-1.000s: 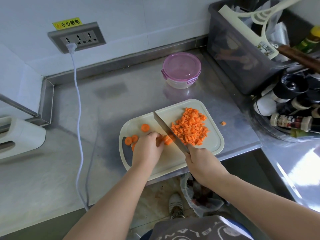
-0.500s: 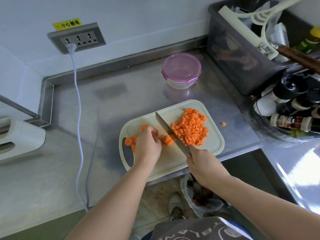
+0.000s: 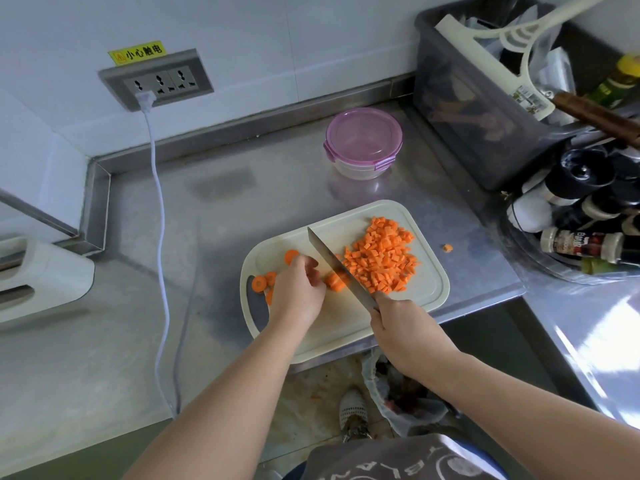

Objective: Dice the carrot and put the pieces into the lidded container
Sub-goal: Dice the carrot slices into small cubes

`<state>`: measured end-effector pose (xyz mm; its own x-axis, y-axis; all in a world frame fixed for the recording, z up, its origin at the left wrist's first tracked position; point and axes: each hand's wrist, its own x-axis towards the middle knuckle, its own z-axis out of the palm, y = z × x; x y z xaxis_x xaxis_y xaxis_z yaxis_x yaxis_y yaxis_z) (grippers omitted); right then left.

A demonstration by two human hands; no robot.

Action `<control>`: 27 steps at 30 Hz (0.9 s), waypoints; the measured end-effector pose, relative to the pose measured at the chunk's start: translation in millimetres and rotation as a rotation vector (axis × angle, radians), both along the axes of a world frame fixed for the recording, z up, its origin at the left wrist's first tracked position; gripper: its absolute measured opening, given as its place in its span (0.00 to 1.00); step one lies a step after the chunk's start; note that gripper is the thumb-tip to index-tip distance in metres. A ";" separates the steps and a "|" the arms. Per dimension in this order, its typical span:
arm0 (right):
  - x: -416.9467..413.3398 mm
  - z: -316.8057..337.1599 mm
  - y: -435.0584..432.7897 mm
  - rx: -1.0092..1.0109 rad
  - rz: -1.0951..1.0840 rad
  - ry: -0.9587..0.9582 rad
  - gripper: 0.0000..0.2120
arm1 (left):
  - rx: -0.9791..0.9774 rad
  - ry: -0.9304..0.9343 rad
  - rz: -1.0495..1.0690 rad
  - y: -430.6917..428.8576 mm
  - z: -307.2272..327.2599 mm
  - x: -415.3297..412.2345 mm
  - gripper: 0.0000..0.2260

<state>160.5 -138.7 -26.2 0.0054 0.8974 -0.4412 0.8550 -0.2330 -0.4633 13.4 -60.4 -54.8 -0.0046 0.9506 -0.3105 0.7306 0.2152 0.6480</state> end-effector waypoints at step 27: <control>-18.3 -17.5 2.5 -0.140 -0.001 -0.109 0.13 | -0.057 -0.004 0.006 -0.2 -9.1 4.9 0.08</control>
<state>142.2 -136.2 -43.7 0.0609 0.8271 -0.5588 0.8980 -0.2898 -0.3310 18.3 -60.6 -63.9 -0.0089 0.9314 -0.3638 0.7264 0.2560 0.6378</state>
